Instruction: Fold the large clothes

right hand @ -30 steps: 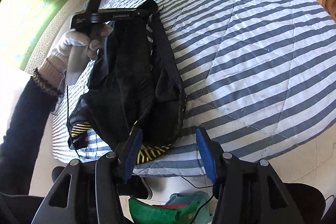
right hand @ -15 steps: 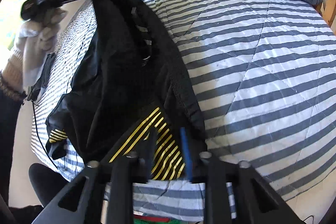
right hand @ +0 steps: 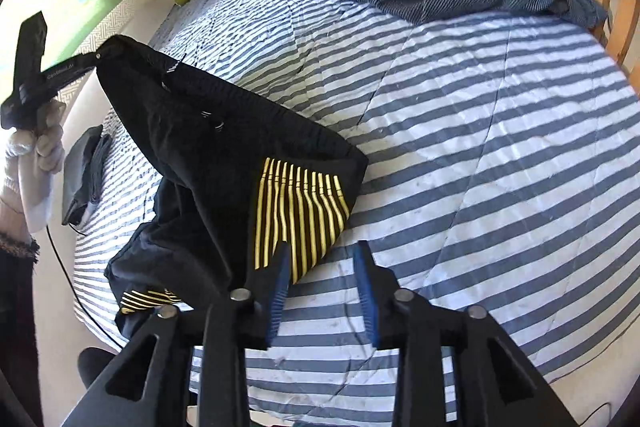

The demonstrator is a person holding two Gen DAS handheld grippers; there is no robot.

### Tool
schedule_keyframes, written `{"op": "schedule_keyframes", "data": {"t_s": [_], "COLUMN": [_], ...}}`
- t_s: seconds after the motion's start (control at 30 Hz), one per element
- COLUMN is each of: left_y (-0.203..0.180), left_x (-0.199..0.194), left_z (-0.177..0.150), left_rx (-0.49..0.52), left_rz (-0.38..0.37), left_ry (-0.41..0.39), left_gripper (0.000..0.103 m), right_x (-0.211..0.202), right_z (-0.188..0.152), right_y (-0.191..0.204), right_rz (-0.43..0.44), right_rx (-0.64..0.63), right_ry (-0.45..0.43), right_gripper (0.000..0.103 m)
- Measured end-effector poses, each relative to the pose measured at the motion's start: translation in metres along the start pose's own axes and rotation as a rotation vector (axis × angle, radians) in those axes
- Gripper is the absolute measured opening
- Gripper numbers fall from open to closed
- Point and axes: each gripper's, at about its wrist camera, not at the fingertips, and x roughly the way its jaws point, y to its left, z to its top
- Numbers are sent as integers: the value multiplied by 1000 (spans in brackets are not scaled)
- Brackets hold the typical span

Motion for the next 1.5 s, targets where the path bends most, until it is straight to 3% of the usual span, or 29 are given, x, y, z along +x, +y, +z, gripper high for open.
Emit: {"op": "schedule_keyframes", "data": {"t_s": [0.07, 0.13, 0.17, 0.3, 0.37, 0.4, 0.43, 0.5, 0.6, 0.77, 0.97, 1.1, 1.2, 1.3, 1.37, 1.5], "left_y": [-4, -7, -9, -12, -8, -5, -2, 6, 8, -2, -33, -33, -17, 16, 45, 113], "left_x": [14, 24, 29, 36, 33, 31, 29, 22, -1, -65, -166, -236, -268, -276, -265, -201], "left_z": [-6, -9, -10, -9, -5, -2, 1, 12, 41, 93, 158, 177, 158, 107, 55, -67], "left_rx": [-4, -6, -5, -1, -9, -16, -26, -54, -71, -96, -64, -83, -89, -115, -141, -261], "left_rz": [-4, -5, -2, 14, 19, 23, 31, 27, 28, -15, -13, -54, -62, -40, -20, 36], "left_ry": [17, 33, 39, 53, 50, 48, 45, 39, -16, -159, -339, -451, -485, -464, -412, -210], "left_gripper": [7, 7, 7, 7, 7, 7, 7, 7, 7, 7, 6, 6, 6, 7, 7, 7], "right_x": [7, 18, 26, 60, 76, 83, 86, 79, 43, -57, -192, -260, -282, -275, -263, -173], "right_z": [0, 6, 11, 26, 28, 28, 28, 33, 49, 84, 118, 110, 92, 63, 42, -16], "right_y": [9, 24, 30, 48, 55, 58, 60, 56, 39, 33, 70, 115, 139, 160, 169, 193], "right_rz": [-15, -56, -76, -124, -173, -200, -222, -188, -133, -129, -248, -268, -215, -156, -94, -9], "right_rx": [-13, -42, -60, -95, -144, -178, -205, -192, -117, -95, -183, -265, -313, -367, -395, -460], "right_ry": [6, 13, 18, 63, 85, 87, 80, 58, -37, -311, -629, -743, -743, -716, -649, -448], "right_gripper": [33, 40, 49, 50, 41, 16, 7, 2, 2, 2, 1, 1, 1, 1, 1, 1]}}
